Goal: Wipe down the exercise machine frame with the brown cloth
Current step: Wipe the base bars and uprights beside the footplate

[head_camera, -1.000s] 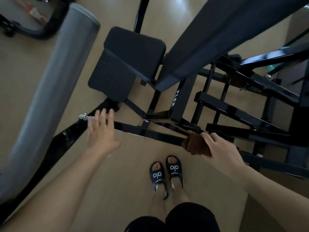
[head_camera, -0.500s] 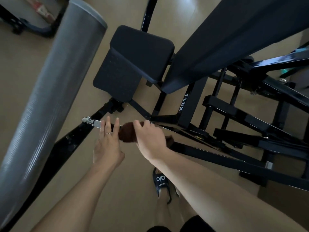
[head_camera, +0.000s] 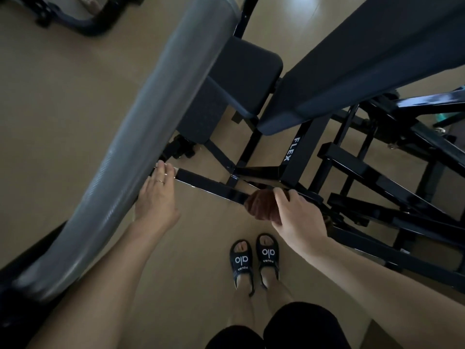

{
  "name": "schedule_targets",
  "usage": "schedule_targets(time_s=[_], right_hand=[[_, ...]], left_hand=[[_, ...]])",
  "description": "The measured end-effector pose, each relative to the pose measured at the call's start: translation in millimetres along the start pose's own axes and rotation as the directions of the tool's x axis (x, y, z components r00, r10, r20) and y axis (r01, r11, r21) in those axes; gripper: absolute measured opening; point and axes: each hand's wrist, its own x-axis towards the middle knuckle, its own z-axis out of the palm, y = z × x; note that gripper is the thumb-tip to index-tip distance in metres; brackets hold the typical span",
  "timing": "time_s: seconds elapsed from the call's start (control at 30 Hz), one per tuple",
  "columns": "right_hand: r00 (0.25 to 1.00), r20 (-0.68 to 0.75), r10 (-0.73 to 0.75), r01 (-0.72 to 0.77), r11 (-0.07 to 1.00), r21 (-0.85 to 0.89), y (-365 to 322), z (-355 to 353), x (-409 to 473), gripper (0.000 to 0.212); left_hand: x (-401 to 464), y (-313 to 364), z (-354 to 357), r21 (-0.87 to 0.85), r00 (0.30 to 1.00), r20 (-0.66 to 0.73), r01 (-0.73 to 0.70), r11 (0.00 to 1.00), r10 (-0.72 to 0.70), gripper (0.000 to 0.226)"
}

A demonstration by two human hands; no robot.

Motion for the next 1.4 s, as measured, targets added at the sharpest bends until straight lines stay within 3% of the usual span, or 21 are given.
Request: schedule_targets(time_s=[0.2, 0.37, 0.6, 0.83, 0.97, 1.17, 1.4], right_hand=[[0.999, 0.008, -0.054, 0.053, 0.994, 0.094, -109.8, -17.4, 72.5, 0.065], [0.995, 0.034, -0.096, 0.091, 0.988, 0.123, -172.9, -23.3, 119.5, 0.085], [0.981, -0.134, -0.139, 0.166, 0.962, 0.217, -118.9, -2.0, 77.1, 0.065], [0.996, -0.073, -0.042, 0.041, 0.999, -0.015, 6.1, 8.2, -9.4, 0.072], [0.998, -0.001, -0.067, 0.067, 0.998, 0.004, -21.4, -5.4, 18.7, 0.065], [0.992, -0.046, -0.12, 0.126, 0.98, 0.152, -115.1, -10.7, 82.4, 0.061], [0.972, -0.179, -0.149, 0.179, 0.969, 0.17, -37.9, 3.3, 28.5, 0.065]], left_hand=[[1.3, 9.0, -4.0, 0.004, 1.0, 0.009, 0.028, 1.0, -0.028, 0.104], [5.0, 12.4, -3.3, -0.143, 0.99, 0.039, 0.14, 0.98, -0.135, 0.101], [6.1, 9.0, -9.8, -0.096, 0.992, 0.093, 0.091, 0.991, -0.082, 0.102], [2.9, 26.5, -15.4, -0.092, 0.982, 0.13, 0.151, 0.984, -0.138, 0.107], [1.7, 37.2, -15.5, -0.063, 0.975, 0.141, 0.183, 0.981, -0.172, 0.108], [5.7, 41.5, -16.3, -0.042, 0.964, 0.155, 0.223, 0.974, -0.214, 0.103], [13.8, 69.0, -35.0, 0.069, 0.944, 0.123, 0.3, 0.951, -0.307, 0.091]])
